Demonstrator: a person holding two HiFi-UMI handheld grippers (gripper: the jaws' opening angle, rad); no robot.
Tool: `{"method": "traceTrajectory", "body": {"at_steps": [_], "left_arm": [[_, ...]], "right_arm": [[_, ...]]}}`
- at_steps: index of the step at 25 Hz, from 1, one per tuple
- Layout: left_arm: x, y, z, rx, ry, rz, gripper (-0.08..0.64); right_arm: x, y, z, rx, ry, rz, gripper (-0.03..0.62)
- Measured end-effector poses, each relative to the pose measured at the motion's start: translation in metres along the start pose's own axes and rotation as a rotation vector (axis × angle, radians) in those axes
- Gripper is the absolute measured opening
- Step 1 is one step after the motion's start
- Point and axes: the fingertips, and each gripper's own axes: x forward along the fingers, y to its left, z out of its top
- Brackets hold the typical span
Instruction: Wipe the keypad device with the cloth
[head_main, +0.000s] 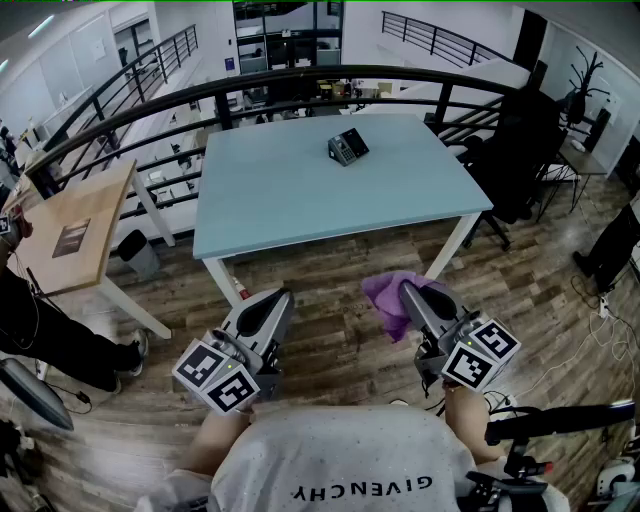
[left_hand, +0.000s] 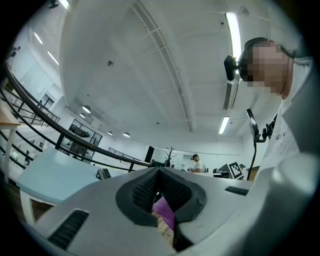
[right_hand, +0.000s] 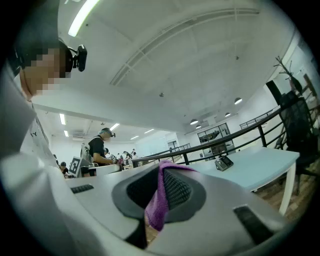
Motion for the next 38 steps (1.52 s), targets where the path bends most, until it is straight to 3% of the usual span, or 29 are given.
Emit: {"method": "traceTrajectory", "body": {"at_steps": [10,15,23,29,35,38], "left_arm": [[0.006,0.001,-0.006,-0.008,0.003,0.005,0.005],[0.024,0.01,-0.016,-0.028,0.025,0.025,0.005],[0.102,0.04,-0.023,-0.035,0.025,0.062,0.005],[0.18,0.084,-0.007,-0.036,-0.064,0.164,0.005],[0.247,0.103,-0.006,-0.031,-0.086,0.161,0.005],[0.269,0.115,-0.008,-0.087,-0.135,0.181,0.005]], "right_arm": [[0.003,-0.006,-0.011,0.007,0.033,0.005,0.023],[0.006,-0.034,-0.016,0.079,0.034,-0.018,0.023],[0.037,-0.11,0.004,0.095,0.012,0.027,0.023],[0.075,-0.189,0.031,0.074,0.007,0.091,0.023],[0.102,-0.257,0.062,0.067,-0.004,0.136,0.023],[0.111,-0.285,0.068,0.062,-0.003,0.15,0.023]]}}
